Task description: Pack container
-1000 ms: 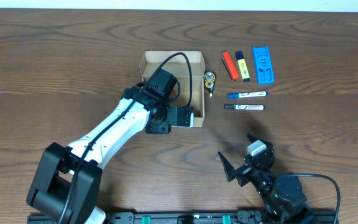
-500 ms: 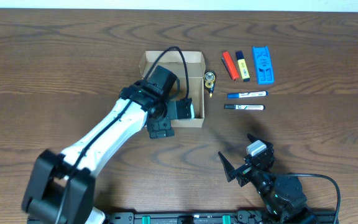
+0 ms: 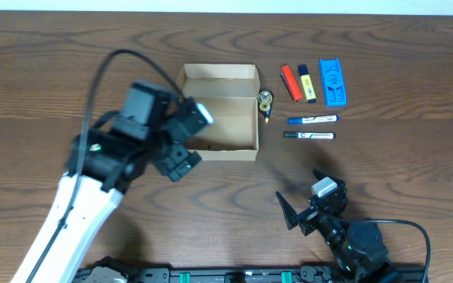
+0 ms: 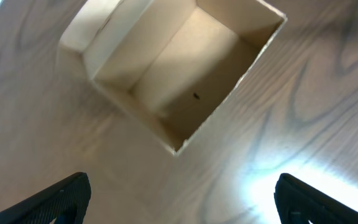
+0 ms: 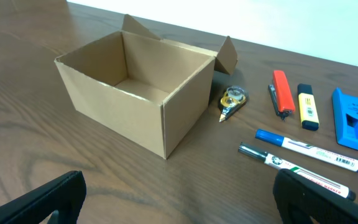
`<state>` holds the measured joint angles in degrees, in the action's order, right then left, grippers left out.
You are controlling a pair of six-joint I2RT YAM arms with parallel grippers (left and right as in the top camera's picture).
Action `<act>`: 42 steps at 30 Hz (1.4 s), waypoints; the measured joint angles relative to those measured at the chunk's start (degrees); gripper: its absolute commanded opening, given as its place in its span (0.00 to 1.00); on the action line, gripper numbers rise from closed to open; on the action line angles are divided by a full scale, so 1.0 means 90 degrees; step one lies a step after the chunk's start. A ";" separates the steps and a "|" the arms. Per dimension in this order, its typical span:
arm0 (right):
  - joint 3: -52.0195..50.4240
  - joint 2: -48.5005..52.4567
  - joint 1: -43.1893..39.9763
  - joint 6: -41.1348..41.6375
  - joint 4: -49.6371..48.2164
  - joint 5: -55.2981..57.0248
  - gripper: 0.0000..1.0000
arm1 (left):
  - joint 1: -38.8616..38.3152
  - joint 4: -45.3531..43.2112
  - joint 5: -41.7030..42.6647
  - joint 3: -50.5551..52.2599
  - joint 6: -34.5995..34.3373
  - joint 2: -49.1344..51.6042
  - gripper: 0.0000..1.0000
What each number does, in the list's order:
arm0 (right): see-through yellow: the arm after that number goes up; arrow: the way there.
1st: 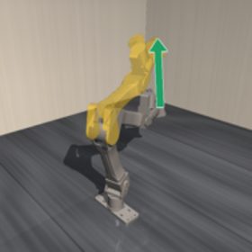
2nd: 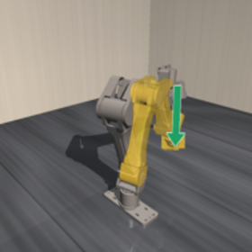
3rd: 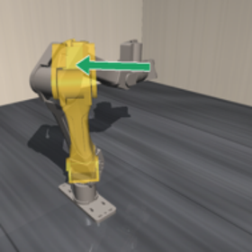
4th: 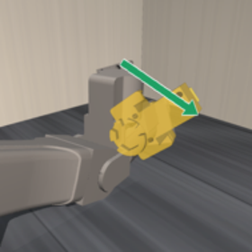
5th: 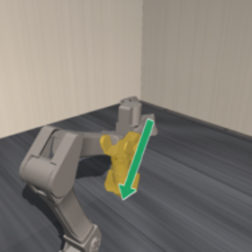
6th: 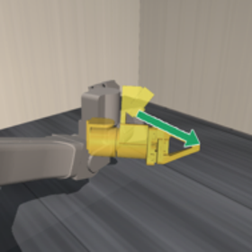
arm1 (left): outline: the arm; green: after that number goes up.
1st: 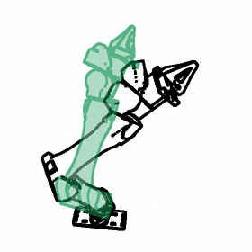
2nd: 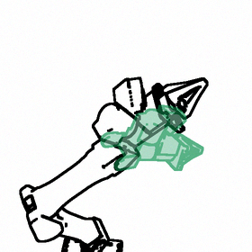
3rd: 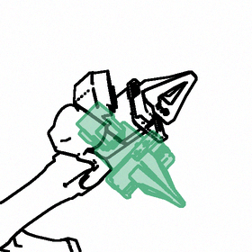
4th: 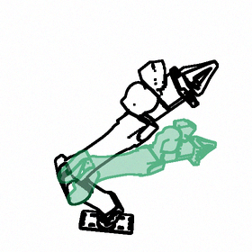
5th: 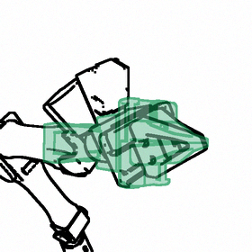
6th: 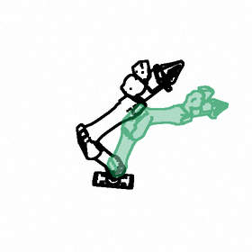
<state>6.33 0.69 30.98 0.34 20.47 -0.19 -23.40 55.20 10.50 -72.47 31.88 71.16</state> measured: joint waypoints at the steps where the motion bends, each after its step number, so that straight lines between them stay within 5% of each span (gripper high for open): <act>1: 0.0000 0.0000 0.0000 0.0002 0.0000 0.0000 0.99 | 0.0160 0.0075 0.0112 0.0000 -0.0146 -0.0104 0.95; 11: 0.0000 0.0000 0.0000 0.0000 0.0000 0.0000 0.99 | 0.1469 0.0415 0.0843 0.0000 -0.1044 -0.0629 0.95; 31: 0.0000 0.0000 0.0000 0.0005 -0.0231 0.0000 0.99 | 0.1576 0.0491 0.0843 0.0000 -0.1212 -0.0627 0.95; 42: 0.0000 0.0000 0.0000 0.1569 -0.0364 -0.1001 0.99 | 0.1576 0.0493 0.0843 0.0000 -0.1212 -0.0627 0.95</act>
<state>6.33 0.69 30.98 14.46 17.19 -9.19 -9.21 59.64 18.09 -72.47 20.97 65.52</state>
